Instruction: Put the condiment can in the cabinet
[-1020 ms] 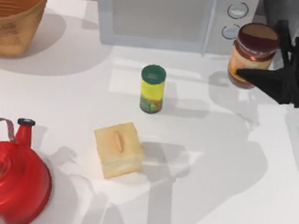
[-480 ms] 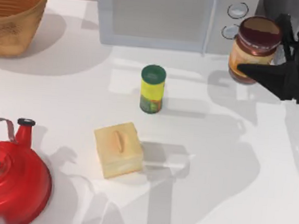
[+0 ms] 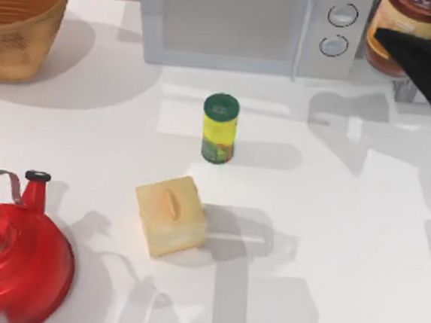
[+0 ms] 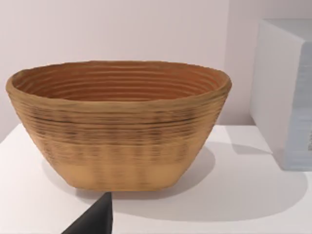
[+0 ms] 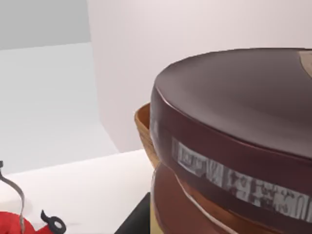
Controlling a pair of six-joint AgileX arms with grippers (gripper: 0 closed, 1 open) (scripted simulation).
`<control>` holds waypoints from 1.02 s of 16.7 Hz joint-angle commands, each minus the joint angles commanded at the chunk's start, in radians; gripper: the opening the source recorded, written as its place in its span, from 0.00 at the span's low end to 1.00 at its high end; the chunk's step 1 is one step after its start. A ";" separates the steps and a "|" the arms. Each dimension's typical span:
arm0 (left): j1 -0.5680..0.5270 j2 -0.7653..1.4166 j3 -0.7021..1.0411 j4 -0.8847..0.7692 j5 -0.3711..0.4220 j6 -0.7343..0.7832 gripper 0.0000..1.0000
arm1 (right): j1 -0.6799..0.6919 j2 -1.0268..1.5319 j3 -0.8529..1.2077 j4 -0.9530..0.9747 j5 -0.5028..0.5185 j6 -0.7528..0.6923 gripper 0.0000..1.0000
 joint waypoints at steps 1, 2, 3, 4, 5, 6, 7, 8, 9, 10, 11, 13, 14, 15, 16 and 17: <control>0.000 0.000 0.000 0.000 0.000 0.000 1.00 | -0.006 -0.090 -0.045 -0.053 0.070 0.003 0.00; 0.000 0.000 0.000 0.000 0.000 0.000 1.00 | -0.011 -0.185 -0.093 -0.109 0.143 0.005 0.00; 0.000 0.000 0.000 0.000 0.000 0.000 1.00 | -0.016 -0.286 -0.144 -0.168 0.217 0.004 0.00; 0.000 0.000 0.000 0.000 0.000 0.000 1.00 | -0.021 -0.390 -0.196 -0.229 0.292 0.002 0.00; 0.000 0.000 0.000 0.000 0.000 0.000 1.00 | -0.025 -0.497 -0.250 -0.291 0.366 -0.003 0.00; 0.000 0.000 0.000 0.000 0.000 0.000 1.00 | -0.029 -0.606 -0.304 -0.353 0.440 -0.011 0.00; 0.000 0.000 0.000 0.000 0.000 0.000 1.00 | -0.033 -0.716 -0.359 -0.415 0.512 -0.021 0.00; 0.000 0.000 0.000 0.000 0.000 0.000 1.00 | -0.035 -0.824 -0.414 -0.477 0.583 -0.034 0.00; 0.000 0.000 0.000 0.000 0.000 0.000 1.00 | -0.038 -0.930 -0.468 -0.538 0.650 -0.049 0.00; 0.000 0.000 0.000 0.000 0.000 0.000 1.00 | -0.039 -1.032 -0.520 -0.598 0.716 -0.067 0.00; 0.000 0.000 0.000 0.000 0.000 0.000 1.00 | -0.041 -1.130 -0.571 -0.656 0.778 -0.086 0.00; 0.000 0.000 0.000 0.000 0.000 0.000 1.00 | -0.042 -1.306 -0.663 -0.763 0.893 -0.130 0.00; 0.000 0.000 0.000 0.000 0.000 0.000 1.00 | -0.043 -1.382 -0.705 -0.812 0.945 -0.152 0.00; 0.000 0.000 0.000 0.000 0.000 0.000 1.00 | -0.043 -1.449 -0.742 -0.855 0.993 -0.175 0.00; 0.000 0.000 0.000 0.000 0.000 0.000 1.00 | -0.043 -1.506 -0.776 -0.895 1.036 -0.196 0.00; 0.000 0.000 0.000 0.000 0.000 0.000 1.00 | -0.043 -1.554 -0.805 -0.928 1.073 -0.216 0.00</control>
